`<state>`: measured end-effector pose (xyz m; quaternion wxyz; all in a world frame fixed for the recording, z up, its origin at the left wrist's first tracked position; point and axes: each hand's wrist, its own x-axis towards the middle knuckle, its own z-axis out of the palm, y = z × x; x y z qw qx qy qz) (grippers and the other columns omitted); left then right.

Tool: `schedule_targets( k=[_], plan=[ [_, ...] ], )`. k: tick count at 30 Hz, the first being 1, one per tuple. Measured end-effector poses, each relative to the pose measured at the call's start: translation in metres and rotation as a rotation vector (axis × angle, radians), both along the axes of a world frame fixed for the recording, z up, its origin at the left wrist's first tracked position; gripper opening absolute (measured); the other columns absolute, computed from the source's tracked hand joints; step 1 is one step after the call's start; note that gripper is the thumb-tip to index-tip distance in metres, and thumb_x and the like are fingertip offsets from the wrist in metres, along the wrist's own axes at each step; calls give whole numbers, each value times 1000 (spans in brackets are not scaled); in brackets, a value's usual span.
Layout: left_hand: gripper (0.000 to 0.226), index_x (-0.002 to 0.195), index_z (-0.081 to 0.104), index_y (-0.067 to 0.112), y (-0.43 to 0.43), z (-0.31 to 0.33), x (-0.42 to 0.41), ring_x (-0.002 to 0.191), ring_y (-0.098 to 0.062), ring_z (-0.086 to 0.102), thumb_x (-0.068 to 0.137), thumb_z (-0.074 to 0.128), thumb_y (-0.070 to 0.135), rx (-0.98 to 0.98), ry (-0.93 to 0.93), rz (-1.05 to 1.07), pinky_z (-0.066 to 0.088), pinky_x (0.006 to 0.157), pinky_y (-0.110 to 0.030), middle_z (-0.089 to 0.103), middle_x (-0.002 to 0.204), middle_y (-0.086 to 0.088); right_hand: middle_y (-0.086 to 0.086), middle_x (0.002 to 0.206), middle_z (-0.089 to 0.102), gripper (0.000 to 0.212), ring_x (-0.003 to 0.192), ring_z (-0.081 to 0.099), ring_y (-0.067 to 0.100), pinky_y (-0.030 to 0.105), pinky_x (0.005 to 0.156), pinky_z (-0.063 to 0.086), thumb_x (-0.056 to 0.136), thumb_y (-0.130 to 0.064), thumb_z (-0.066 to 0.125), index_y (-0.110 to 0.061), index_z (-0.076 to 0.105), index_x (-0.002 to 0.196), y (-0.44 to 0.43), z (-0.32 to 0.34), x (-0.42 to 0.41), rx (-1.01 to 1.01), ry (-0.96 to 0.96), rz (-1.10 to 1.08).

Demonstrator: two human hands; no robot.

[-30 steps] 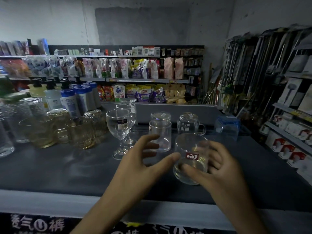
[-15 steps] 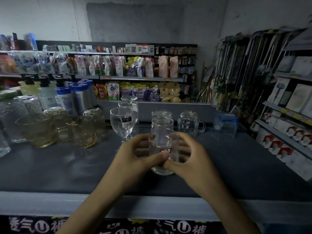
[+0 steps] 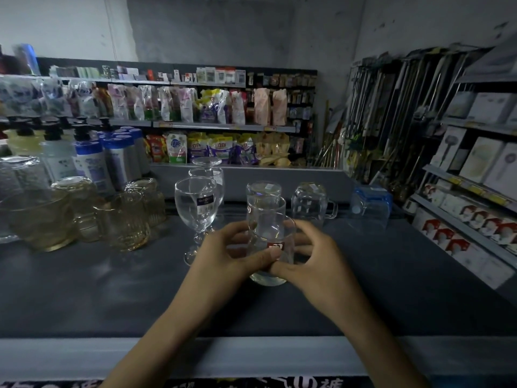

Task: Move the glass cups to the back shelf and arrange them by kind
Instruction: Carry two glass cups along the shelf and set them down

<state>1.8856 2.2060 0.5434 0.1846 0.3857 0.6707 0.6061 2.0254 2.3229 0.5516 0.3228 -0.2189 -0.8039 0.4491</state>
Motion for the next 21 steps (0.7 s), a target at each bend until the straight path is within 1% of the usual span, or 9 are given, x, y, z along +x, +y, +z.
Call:
schedule_targets(
  k=[3, 6, 8, 11, 14, 17, 19, 21],
  plan=[
    [69, 127, 69, 32, 0, -1, 1, 105, -9, 74, 65, 95, 48, -4, 18, 7, 59, 97, -40, 78, 111, 7, -26, 104, 71, 54, 97, 67, -7, 24, 78, 60, 72, -27, 90, -53, 61, 108, 0, -2, -1, 4, -12, -9],
    [68, 126, 69, 36, 1, -1, 1, 108, -9, 73, 64, 91, 55, -16, 34, 8, 59, 98, -40, 78, 112, 7, -22, 107, 72, 55, 99, 68, -4, 29, 81, 61, 74, -29, 90, -51, 61, 115, 0, -4, -1, -4, -24, -20],
    [65, 123, 70, 39, 2, -2, 1, 107, -9, 73, 63, 88, 58, -25, 39, 13, 59, 97, -41, 78, 113, 6, -21, 107, 72, 54, 98, 69, -3, 31, 82, 62, 75, -29, 89, -49, 61, 116, 0, -5, -2, -10, -33, -21],
    [60, 119, 67, 42, 3, -1, 4, 103, -4, 73, 66, 89, 59, -50, 72, 34, 60, 94, -37, 77, 112, 9, -19, 108, 73, 56, 98, 70, -2, 32, 83, 63, 72, -30, 91, -48, 60, 116, 1, -5, -2, -24, -54, -26],
    [74, 126, 65, 39, 2, 2, 7, 104, -4, 72, 61, 80, 71, -93, 120, 64, 60, 95, -38, 76, 114, 11, -17, 110, 72, 60, 98, 71, 1, 35, 87, 62, 68, -27, 92, -47, 59, 114, 2, -5, 1, -50, -81, -4],
    [84, 131, 62, 35, -4, 9, 14, 99, -4, 74, 58, 78, 74, -179, 172, 84, 61, 92, -40, 75, 114, 10, -15, 109, 73, 61, 99, 72, 4, 38, 90, 61, 65, -30, 93, -45, 57, 112, 2, -6, 9, -76, -106, 32],
    [93, 135, 59, 31, -11, 13, 22, 99, -9, 73, 55, 78, 73, -235, 210, 138, 60, 93, -43, 73, 116, 7, -17, 108, 69, 60, 103, 68, 3, 36, 93, 59, 70, -33, 92, -46, 54, 115, 0, -4, 16, -43, -118, 30],
    [90, 136, 59, 31, -25, 15, 35, 103, -12, 70, 59, 78, 71, -276, 252, 240, 59, 95, -45, 70, 116, 7, -26, 106, 62, 64, 104, 63, -1, 26, 91, 55, 79, -36, 87, -42, 53, 132, -3, -2, 28, 22, -78, -15]
  ],
)
